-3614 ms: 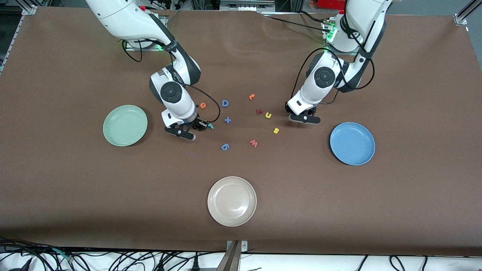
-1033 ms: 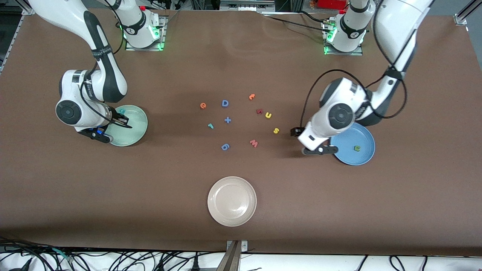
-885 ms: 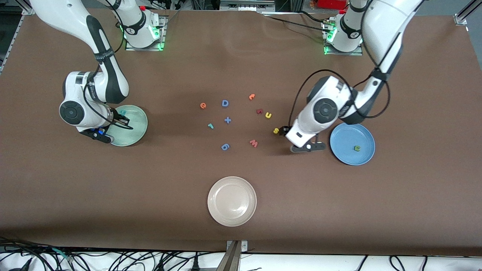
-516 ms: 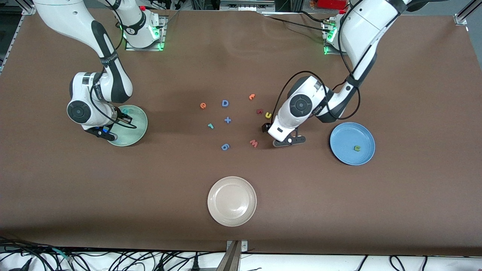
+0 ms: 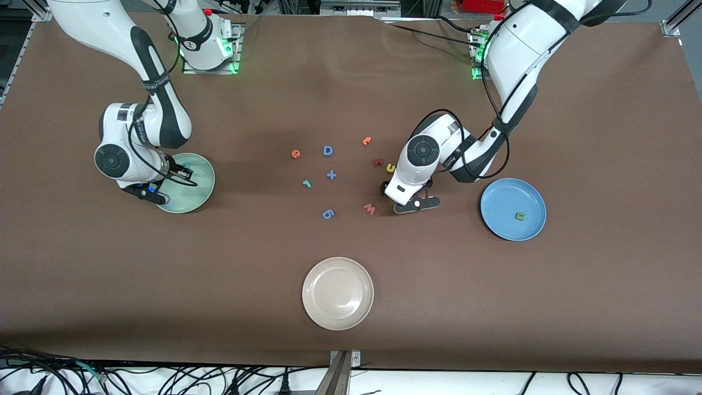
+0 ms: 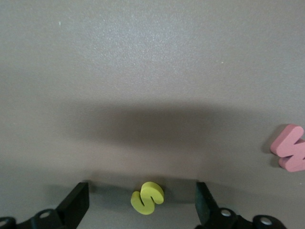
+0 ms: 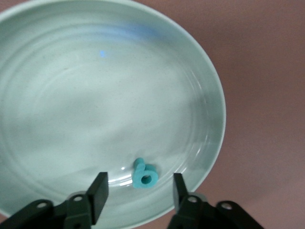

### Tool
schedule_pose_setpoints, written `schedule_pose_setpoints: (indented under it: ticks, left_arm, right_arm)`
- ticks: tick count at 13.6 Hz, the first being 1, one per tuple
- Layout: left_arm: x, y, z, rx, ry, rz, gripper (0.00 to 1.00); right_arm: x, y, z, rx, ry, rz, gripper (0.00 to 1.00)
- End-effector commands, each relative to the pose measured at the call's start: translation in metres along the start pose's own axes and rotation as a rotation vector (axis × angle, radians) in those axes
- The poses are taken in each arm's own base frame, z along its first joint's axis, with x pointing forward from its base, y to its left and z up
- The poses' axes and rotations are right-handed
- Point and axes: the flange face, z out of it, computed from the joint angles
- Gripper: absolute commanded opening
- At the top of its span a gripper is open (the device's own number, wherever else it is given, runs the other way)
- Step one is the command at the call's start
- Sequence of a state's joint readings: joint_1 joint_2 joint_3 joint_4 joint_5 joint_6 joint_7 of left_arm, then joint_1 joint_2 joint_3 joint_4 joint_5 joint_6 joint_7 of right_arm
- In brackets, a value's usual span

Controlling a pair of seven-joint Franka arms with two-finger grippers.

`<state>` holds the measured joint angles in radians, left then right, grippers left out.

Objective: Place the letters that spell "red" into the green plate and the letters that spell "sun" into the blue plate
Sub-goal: 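Grasp the yellow s with the left gripper while the right gripper reaches letters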

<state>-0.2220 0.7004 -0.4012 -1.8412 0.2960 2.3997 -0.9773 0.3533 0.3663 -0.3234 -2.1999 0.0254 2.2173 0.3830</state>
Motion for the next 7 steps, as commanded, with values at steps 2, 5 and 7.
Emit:
schedule_pose_setpoints:
  ticks: [2,5,7]
  left_arm:
    - [0.002,0.002,0.001,0.006,0.021,-0.005,0.34]
    - [0.002,0.003,0.002,0.007,0.021,0.0,0.16]
    - [0.001,0.003,0.003,0.007,0.019,-0.002,0.12]
  right_arm:
    - [-0.023,-0.014,-0.046,0.042,-0.029,0.045,0.76]
    - [-0.058,-0.068,-0.078,0.076,0.007,0.1,0.76]
    - [-0.088,-0.126,-0.091,0.124,0.011,0.191,0.76]
